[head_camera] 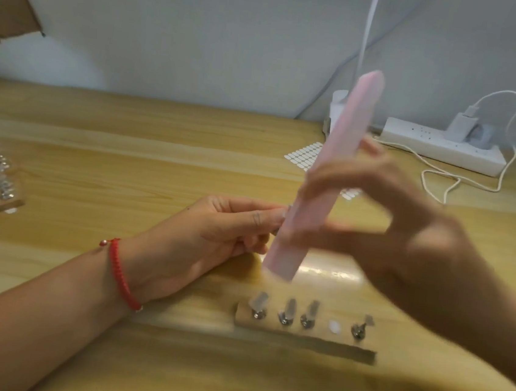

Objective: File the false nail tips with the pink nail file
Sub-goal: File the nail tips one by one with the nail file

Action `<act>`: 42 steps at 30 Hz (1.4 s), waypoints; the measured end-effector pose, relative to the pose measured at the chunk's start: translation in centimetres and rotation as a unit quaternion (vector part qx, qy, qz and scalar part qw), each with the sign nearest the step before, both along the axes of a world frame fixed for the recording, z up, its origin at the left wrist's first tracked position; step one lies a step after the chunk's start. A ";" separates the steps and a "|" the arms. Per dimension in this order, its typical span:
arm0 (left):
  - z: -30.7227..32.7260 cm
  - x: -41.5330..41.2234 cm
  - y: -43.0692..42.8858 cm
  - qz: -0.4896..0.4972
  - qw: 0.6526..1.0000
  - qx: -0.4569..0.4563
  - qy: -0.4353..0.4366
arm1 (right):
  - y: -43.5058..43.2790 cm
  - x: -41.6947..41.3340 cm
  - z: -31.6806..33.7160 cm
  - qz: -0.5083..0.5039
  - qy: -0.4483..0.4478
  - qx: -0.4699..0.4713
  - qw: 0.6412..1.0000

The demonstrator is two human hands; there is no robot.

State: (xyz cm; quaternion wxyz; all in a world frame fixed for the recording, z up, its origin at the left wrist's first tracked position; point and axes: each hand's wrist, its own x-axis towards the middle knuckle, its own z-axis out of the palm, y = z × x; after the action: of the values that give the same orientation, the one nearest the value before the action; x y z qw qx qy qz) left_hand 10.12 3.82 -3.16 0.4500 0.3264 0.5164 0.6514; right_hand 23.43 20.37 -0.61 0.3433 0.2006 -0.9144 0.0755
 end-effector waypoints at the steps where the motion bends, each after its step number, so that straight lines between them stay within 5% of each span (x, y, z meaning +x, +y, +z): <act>1: -0.1 -0.1 0.1 0.000 1.000 -0.001 0.005 | 0.6 -0.2 0.7 -0.021 0.012 -0.022 0.999; 11: -0.1 0.1 0.2 0.018 1.000 -0.006 0.016 | 1.0 -0.3 1.8 -0.048 0.002 -0.049 0.998; 16: 0.0 0.0 -0.1 0.010 1.000 -0.012 0.005 | -1.4 0.1 -0.3 0.031 -0.033 -0.002 0.999; 20: 0.0 0.2 0.2 0.007 1.000 0.004 0.013 | 1.0 -0.4 1.5 -0.029 -0.025 -0.076 0.996; 24: -0.1 0.1 0.1 0.024 1.000 -0.010 -0.001 | -1.3 0.3 -0.4 0.034 -0.056 -0.018 0.998; 28: -0.1 0.1 0.3 0.014 1.000 0.010 0.012 | 1.1 -0.5 1.4 -0.026 -0.039 -0.086 0.995; 33: -0.1 -0.1 0.0 0.000 1.000 0.016 0.021 | -1.2 0.1 -0.5 0.036 -0.065 -0.022 0.997; 37: -0.2 -0.2 0.3 -0.002 0.999 0.028 0.027 | 0.9 -0.5 1.1 -0.024 -0.034 -0.089 0.995; 42: -0.3 -0.3 0.0 0.001 0.999 0.024 0.021 | -1.4 0.2 -0.2 0.037 -0.062 -0.043 0.996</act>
State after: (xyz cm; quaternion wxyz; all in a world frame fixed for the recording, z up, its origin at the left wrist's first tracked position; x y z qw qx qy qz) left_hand 9.85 3.83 -3.41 0.4300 0.3503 0.5106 0.6570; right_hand 23.63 18.95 -0.77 0.2909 0.2140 -0.9219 0.1400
